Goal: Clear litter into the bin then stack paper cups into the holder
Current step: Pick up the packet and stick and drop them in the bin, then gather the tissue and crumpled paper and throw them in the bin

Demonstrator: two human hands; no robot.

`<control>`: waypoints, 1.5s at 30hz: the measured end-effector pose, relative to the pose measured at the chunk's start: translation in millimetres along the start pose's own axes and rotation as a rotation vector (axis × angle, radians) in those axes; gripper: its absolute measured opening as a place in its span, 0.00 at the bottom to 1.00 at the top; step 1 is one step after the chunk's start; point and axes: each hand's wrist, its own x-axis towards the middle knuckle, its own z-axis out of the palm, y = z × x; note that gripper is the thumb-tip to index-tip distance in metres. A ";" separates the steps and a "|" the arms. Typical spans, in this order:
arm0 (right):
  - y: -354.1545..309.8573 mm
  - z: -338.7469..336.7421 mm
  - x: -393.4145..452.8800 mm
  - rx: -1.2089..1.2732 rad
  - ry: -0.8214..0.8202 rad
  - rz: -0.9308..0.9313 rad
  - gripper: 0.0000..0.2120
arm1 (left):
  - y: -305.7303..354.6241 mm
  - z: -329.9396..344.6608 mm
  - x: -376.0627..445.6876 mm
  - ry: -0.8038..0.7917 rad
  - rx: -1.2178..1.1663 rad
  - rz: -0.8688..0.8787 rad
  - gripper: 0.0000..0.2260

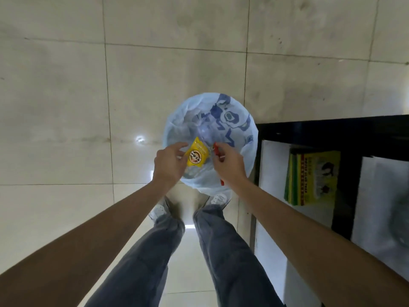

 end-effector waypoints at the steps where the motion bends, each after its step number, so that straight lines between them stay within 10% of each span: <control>1: 2.1 5.1 9.4 -0.009 -0.016 -0.007 0.07 | -0.3 6.2 7.4 0.022 0.010 0.015 0.11; 17: -3.8 14.2 24.4 -0.045 0.019 -0.055 0.14 | -1.3 8.0 15.8 0.010 0.271 0.181 0.17; 45: -127.3 -128.1 -347.1 -0.212 0.442 -0.201 0.24 | 133.4 -201.3 -286.8 -0.093 0.824 0.872 0.25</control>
